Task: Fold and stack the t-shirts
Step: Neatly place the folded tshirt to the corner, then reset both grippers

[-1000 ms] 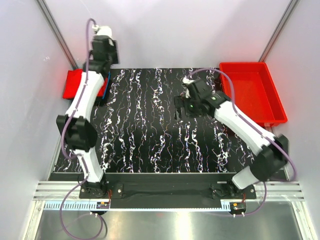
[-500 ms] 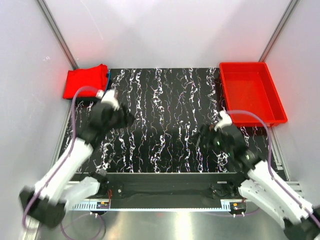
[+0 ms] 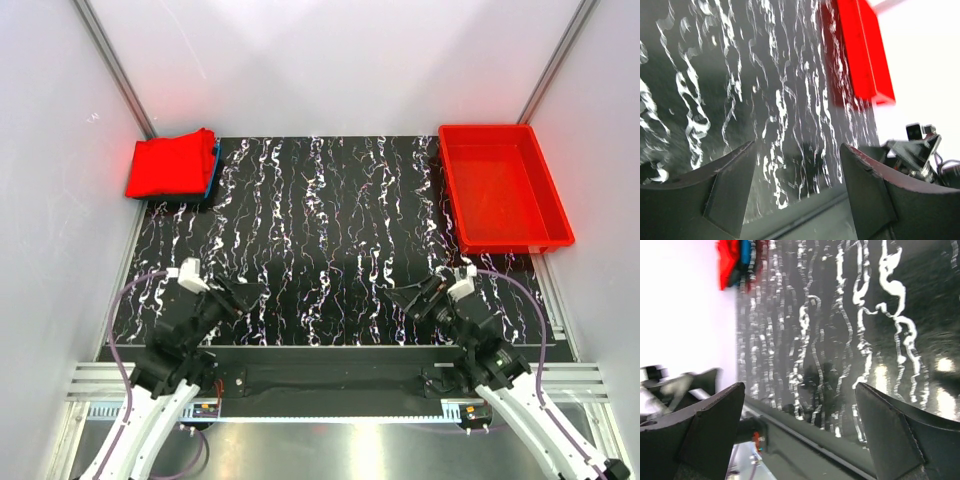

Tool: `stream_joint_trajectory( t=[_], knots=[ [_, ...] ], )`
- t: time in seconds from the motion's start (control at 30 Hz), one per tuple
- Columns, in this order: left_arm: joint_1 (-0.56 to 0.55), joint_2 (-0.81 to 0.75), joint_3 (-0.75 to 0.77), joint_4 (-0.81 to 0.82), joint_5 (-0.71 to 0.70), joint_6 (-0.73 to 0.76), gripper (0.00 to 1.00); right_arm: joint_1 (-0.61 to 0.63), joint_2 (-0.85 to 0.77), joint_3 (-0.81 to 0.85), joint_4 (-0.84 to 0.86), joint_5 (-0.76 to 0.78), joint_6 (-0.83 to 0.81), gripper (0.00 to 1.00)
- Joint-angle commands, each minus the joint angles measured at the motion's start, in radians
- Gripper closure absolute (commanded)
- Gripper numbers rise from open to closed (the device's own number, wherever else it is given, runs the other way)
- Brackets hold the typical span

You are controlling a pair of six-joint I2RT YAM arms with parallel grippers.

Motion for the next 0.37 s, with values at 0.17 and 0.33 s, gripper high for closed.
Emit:
stream_joint_trajectory(
  t=[0.17,0.33],
  knots=[
    [-0.004,-0.165,-0.112,0.153,0.107,-0.144,0.28,-0.002,-0.063,-0.008,-0.132,0.005,0.141,0.00],
    [-0.004,-0.160,-0.157,0.318,0.156,-0.248,0.27,-0.004,-0.068,0.012,-0.141,-0.006,0.132,0.00]
  ],
)
